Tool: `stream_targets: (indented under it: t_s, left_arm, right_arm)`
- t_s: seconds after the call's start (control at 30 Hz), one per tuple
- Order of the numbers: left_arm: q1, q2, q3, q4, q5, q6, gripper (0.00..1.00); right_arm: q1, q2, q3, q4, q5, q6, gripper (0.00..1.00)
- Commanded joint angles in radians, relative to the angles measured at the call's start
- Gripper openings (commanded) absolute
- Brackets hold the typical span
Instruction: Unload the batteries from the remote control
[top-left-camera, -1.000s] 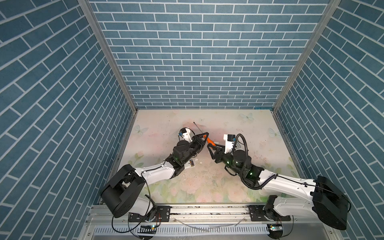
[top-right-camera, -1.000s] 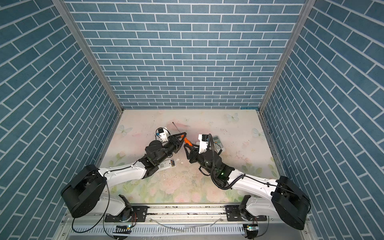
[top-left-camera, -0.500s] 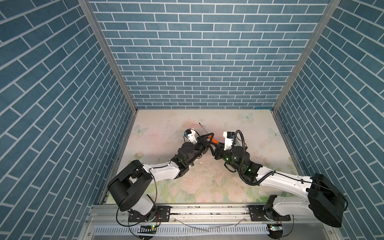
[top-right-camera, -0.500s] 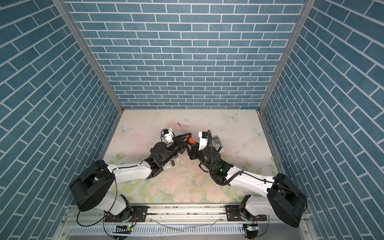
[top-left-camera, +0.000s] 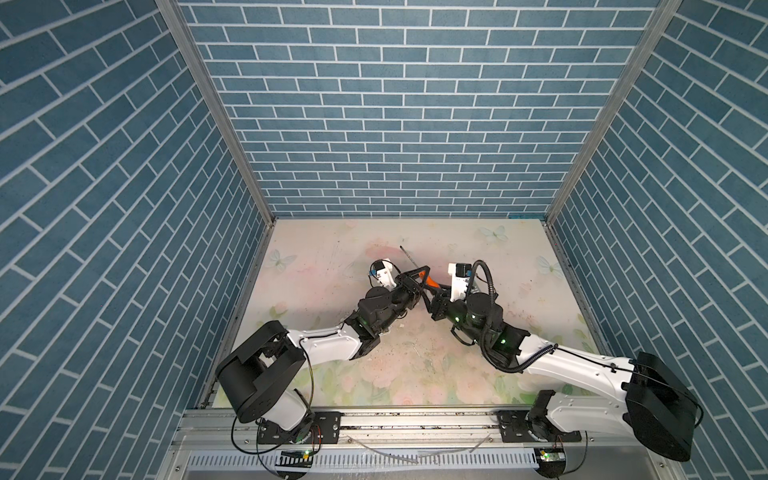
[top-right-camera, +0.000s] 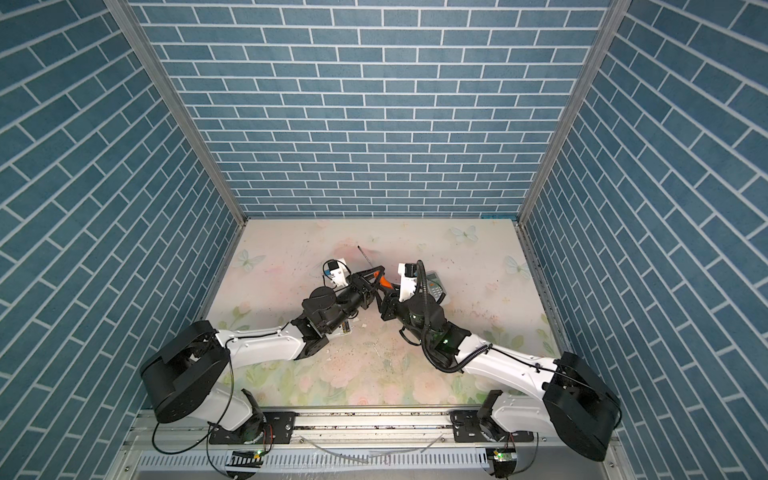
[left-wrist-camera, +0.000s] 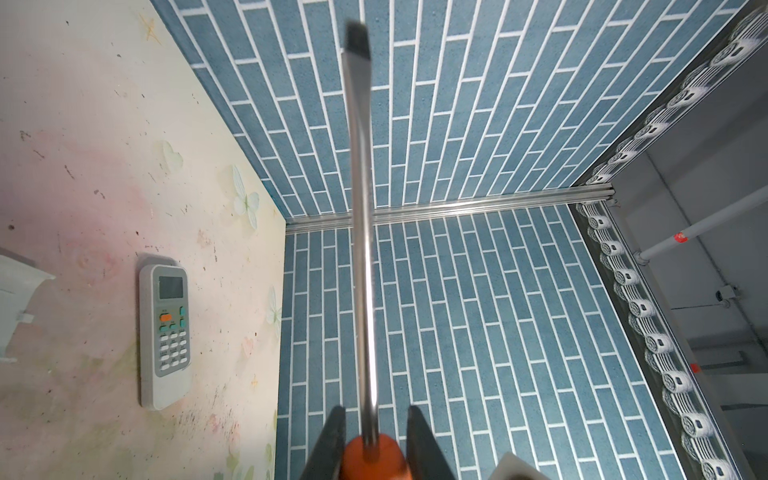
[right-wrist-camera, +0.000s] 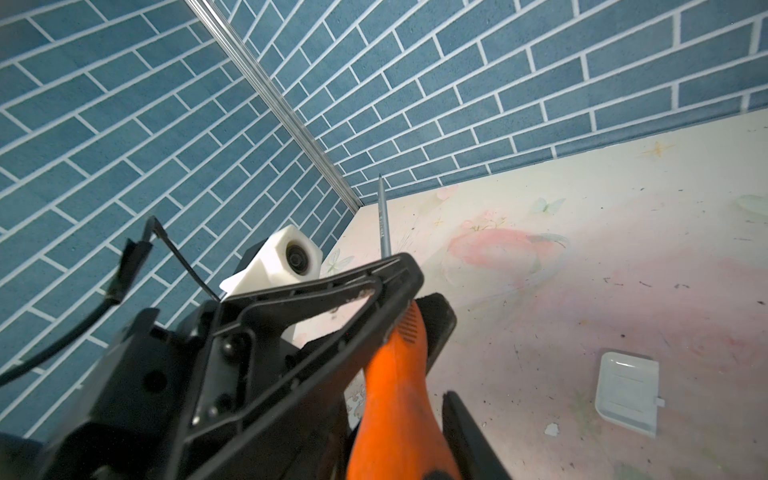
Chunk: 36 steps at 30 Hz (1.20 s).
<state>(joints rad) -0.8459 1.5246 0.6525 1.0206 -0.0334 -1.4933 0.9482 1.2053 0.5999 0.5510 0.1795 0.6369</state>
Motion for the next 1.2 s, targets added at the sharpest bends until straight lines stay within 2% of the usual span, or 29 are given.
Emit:
stream_targets:
  t_s: [0.0, 0.17, 0.37, 0.63, 0.8, 1.0, 1.17]
  left_arm:
    - [-0.059, 0.003, 0.004, -0.054, 0.119, 0.023, 0.00]
    - [-0.059, -0.005, -0.017, -0.056, 0.102, 0.022, 0.00]
    - [-0.059, 0.003, -0.017, -0.048, 0.107, 0.020, 0.00]
    - [-0.059, -0.001, -0.042, -0.038, 0.093, 0.020, 0.00]
    - [-0.055, -0.024, -0.045, -0.059, 0.095, 0.043, 0.00]
    - [-0.007, -0.111, -0.057, -0.121, 0.090, 0.123, 0.20]
    - [0.039, -0.236, -0.083, -0.218, 0.084, 0.211, 0.42]
  right_arm:
    - [0.003, -0.024, 0.084, 0.042, 0.028, -0.120, 0.38]
    - [0.003, -0.048, 0.062, 0.055, 0.054, -0.134, 0.35]
    - [0.003, -0.074, 0.037, 0.072, 0.079, -0.138, 0.18]
    - [0.003, -0.082, 0.041, 0.053, 0.102, -0.146, 0.01]
    - [-0.006, -0.099, 0.078, -0.059, 0.102, -0.146, 0.00]
    - [-0.030, -0.166, 0.118, -0.274, 0.093, -0.146, 0.00]
    - [-0.042, -0.214, 0.150, -0.442, 0.073, -0.137, 0.00]
